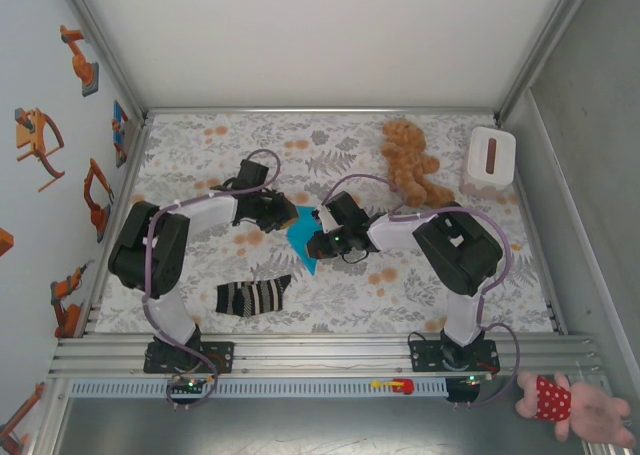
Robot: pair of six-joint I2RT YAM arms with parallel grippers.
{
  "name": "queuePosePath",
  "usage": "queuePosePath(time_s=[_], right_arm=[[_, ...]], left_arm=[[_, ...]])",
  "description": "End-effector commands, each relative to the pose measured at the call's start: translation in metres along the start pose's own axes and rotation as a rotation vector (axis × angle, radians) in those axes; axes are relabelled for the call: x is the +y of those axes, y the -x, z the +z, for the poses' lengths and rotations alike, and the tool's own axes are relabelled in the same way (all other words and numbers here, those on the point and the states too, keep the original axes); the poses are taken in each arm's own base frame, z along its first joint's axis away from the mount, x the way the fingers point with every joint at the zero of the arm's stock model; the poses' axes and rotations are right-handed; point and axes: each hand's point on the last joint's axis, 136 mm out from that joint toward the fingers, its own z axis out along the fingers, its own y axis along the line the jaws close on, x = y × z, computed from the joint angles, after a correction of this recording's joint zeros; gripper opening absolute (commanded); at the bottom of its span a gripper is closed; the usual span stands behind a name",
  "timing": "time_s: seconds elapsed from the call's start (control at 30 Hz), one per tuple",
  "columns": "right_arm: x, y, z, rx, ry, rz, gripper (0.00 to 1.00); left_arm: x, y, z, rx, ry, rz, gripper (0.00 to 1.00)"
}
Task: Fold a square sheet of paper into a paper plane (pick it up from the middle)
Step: Third fold the triangle at the center of the table.
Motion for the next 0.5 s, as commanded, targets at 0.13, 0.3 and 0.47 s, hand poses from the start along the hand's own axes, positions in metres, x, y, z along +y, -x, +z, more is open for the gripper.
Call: queuePosePath(time_s=[0.13, 0.3, 0.47], right_arm=[[-0.017, -0.005, -0.004, 0.010, -0.067, 0.055, 0.00], [-0.016, -0.004, -0.005, 0.004, -0.066, 0.053, 0.00], [-0.014, -0.002, -0.009, -0.011, -0.066, 0.051, 0.00]], left_arm=[[0.016, -0.001, 0.019, 0.085, 0.093, 0.030, 0.17], [0.026, -0.005, 0.028, 0.132, 0.137, 0.031, 0.17], [0.042, -0.013, 0.035, 0.179, 0.200, 0.034, 0.16]])
